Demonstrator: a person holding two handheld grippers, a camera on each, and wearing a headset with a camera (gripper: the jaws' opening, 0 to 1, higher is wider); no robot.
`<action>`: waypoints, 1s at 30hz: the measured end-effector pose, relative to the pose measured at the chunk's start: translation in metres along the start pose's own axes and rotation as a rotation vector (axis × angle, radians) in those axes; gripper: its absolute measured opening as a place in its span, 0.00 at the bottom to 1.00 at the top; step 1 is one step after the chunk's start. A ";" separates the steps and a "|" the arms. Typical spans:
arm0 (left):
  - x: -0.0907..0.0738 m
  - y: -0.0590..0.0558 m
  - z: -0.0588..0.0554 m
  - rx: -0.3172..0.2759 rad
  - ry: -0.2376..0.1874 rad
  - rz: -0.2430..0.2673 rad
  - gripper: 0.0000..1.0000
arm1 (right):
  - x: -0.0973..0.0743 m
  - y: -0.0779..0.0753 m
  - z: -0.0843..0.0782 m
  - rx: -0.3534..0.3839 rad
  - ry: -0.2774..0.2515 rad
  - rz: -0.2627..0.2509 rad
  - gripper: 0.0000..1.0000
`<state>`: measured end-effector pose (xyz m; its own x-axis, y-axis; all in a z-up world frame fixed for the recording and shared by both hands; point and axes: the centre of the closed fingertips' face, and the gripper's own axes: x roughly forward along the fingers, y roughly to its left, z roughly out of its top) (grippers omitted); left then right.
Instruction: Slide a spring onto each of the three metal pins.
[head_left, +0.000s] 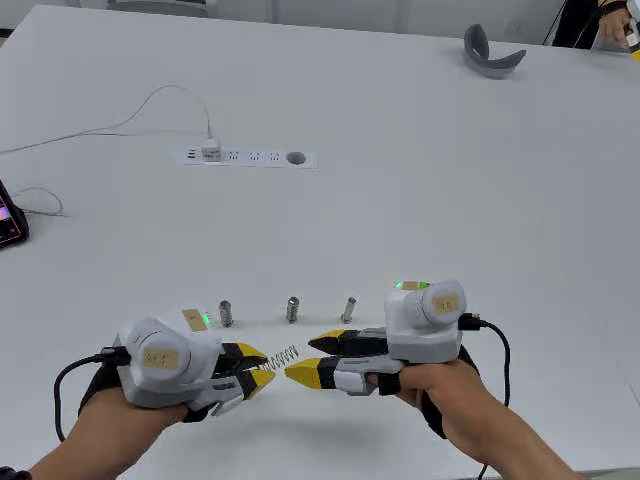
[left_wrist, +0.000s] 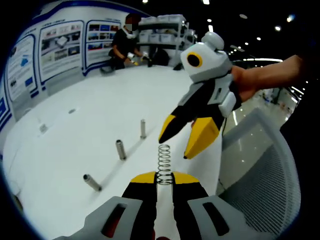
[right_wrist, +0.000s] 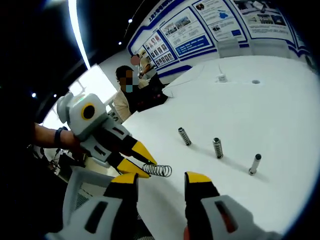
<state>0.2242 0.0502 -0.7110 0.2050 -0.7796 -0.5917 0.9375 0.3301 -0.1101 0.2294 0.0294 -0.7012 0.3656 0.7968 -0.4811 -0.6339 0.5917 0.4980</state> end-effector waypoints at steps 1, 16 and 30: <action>0.000 -0.001 0.001 0.002 -0.002 -0.001 0.10 | 0.000 0.000 0.000 0.003 0.002 0.002 0.38; 0.002 -0.017 0.010 0.041 -0.016 -0.044 0.10 | -0.003 0.011 -0.001 0.052 -0.002 0.066 0.23; 0.004 -0.020 0.018 0.087 -0.014 -0.064 0.10 | -0.010 0.019 0.009 0.043 -0.005 0.114 0.13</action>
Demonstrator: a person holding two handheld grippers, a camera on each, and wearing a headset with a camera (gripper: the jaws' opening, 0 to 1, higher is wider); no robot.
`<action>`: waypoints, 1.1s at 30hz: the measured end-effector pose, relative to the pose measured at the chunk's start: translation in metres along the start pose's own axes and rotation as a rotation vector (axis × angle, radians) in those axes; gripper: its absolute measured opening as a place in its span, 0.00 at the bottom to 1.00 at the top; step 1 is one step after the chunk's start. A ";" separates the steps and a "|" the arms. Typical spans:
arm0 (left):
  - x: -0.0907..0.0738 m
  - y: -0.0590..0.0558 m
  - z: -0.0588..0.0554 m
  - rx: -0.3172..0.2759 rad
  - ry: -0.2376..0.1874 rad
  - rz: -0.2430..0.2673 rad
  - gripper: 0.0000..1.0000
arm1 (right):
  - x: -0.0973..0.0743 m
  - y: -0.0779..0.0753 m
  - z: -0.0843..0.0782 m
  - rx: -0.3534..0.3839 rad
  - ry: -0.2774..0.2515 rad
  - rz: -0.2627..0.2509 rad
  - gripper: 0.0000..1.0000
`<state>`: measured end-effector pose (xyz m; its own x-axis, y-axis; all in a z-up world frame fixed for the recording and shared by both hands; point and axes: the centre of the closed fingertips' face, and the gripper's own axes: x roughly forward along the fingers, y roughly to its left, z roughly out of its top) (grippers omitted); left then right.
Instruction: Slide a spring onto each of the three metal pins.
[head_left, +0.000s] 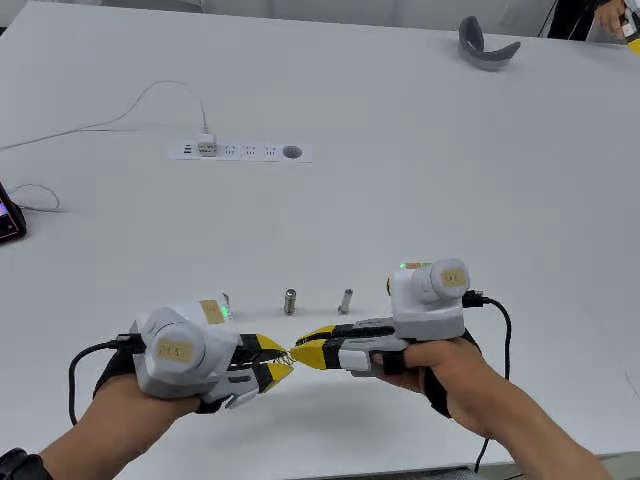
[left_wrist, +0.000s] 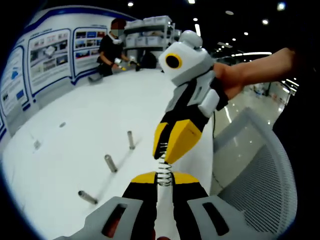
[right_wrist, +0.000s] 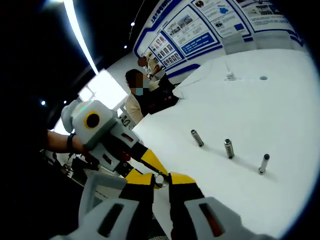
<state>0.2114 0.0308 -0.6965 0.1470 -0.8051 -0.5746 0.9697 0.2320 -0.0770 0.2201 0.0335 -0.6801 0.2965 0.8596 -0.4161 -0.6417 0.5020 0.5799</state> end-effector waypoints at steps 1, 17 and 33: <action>0.000 0.000 0.000 0.003 0.001 -0.001 0.10 | 0.000 0.001 0.000 -0.008 0.004 0.002 0.13; 0.005 -0.002 0.013 0.016 -0.020 -0.050 0.09 | -0.003 0.009 0.009 -0.275 0.209 0.003 0.12; 0.008 -0.003 0.027 -0.001 -0.070 -0.074 0.10 | -0.009 0.009 0.007 -0.517 0.426 0.023 0.13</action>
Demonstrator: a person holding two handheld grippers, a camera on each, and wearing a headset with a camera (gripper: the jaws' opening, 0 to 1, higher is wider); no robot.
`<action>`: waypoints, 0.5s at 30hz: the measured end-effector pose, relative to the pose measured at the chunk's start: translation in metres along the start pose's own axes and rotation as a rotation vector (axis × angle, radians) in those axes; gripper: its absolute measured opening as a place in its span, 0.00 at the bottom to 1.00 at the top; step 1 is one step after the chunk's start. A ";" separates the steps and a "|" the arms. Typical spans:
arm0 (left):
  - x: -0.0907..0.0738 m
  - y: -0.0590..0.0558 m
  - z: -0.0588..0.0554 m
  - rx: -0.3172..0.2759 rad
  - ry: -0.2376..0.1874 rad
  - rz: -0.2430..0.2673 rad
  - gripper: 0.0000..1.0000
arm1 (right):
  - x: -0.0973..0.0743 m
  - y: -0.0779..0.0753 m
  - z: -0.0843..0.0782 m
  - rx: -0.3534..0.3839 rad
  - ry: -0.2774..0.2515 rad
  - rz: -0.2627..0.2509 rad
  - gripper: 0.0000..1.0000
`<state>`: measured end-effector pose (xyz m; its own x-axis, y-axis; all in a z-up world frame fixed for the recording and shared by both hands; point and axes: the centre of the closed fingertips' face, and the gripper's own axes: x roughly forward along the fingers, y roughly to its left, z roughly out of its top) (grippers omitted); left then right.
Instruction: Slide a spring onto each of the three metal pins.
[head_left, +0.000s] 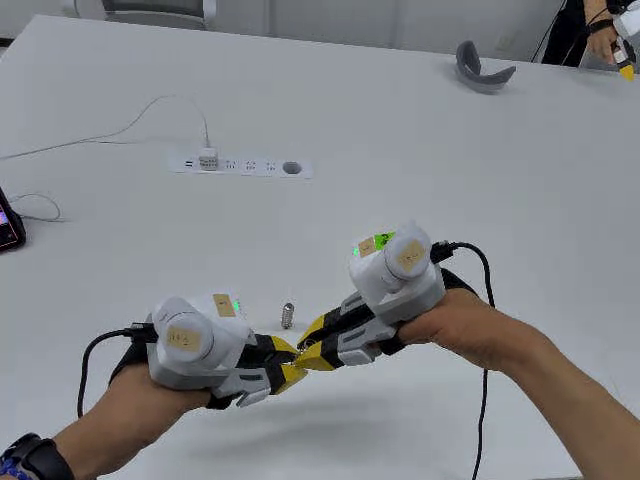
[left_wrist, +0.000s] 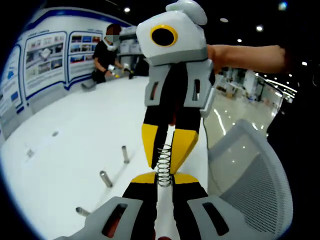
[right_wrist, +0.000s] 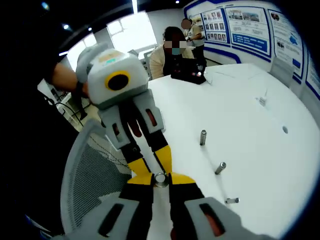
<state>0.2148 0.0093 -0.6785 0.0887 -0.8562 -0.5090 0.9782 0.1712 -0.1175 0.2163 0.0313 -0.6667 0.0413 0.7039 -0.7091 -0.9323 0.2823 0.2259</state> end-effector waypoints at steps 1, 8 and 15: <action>0.000 0.000 0.000 0.008 0.003 -0.001 0.10 | 0.000 0.000 -0.001 -0.003 0.006 0.003 0.13; 0.003 -0.005 0.000 0.037 0.022 -0.035 0.10 | -0.002 0.004 -0.007 -0.055 0.056 0.037 0.13; 0.005 -0.007 0.002 0.064 0.038 -0.064 0.10 | -0.004 0.005 -0.009 -0.074 0.065 0.054 0.13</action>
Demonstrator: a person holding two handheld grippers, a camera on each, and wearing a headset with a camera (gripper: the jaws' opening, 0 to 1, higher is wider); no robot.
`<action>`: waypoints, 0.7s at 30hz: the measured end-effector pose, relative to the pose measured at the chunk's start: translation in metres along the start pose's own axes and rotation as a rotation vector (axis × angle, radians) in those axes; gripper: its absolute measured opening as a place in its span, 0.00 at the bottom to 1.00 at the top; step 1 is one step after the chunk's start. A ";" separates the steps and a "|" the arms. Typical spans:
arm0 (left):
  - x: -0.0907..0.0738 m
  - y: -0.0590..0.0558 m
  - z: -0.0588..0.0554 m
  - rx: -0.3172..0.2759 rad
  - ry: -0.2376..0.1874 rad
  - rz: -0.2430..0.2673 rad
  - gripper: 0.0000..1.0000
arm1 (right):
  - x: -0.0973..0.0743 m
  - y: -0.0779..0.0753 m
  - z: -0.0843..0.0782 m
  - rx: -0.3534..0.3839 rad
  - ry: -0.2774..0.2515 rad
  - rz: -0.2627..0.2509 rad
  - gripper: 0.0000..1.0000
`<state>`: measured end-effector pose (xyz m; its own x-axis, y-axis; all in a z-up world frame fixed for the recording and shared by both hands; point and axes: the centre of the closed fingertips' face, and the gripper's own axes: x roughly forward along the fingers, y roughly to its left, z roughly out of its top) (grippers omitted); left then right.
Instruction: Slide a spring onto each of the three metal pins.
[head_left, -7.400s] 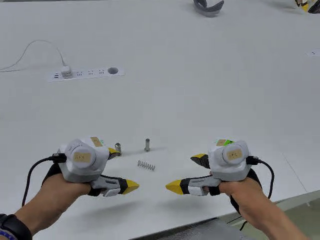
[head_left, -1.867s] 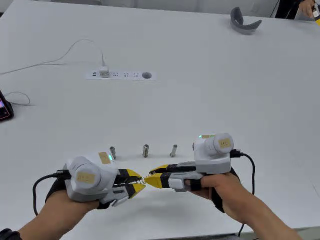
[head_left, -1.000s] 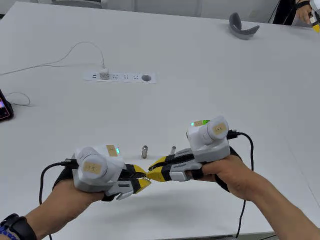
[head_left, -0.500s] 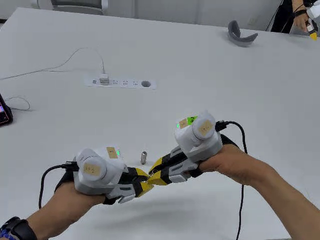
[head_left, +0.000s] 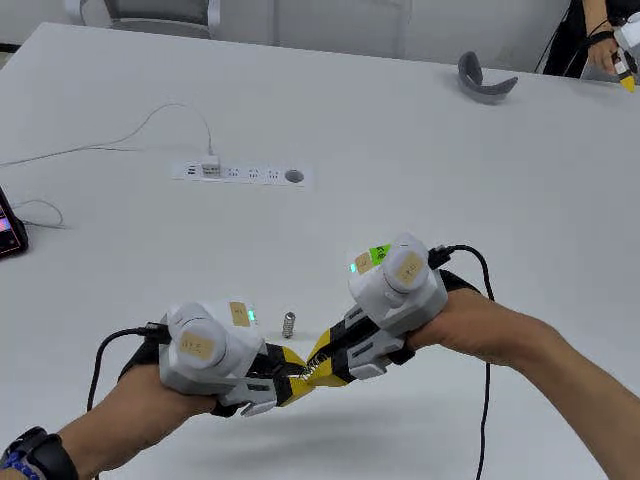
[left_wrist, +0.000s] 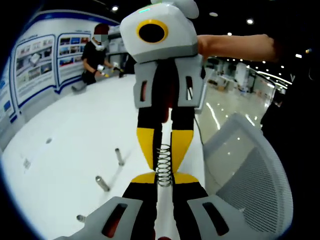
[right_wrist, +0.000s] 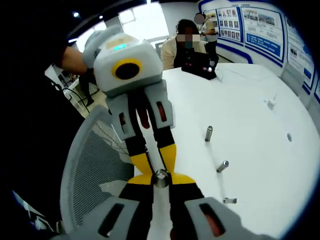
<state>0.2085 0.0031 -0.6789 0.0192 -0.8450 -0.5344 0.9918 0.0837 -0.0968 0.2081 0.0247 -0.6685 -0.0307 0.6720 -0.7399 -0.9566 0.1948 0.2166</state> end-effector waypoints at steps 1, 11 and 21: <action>0.000 0.000 0.000 -0.002 -0.001 0.000 0.10 | 0.000 0.000 0.000 -0.003 0.000 -0.003 0.13; 0.004 0.000 -0.006 -0.004 0.003 0.014 0.13 | 0.001 0.000 -0.008 0.031 -0.020 -0.028 0.12; -0.004 0.010 -0.019 -0.063 -0.002 0.066 0.20 | -0.009 -0.005 -0.019 0.063 -0.034 -0.062 0.12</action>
<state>0.2156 0.0176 -0.6933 0.0850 -0.8374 -0.5400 0.9784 0.1726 -0.1137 0.2078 0.0042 -0.6753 0.0387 0.6813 -0.7310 -0.9363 0.2803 0.2116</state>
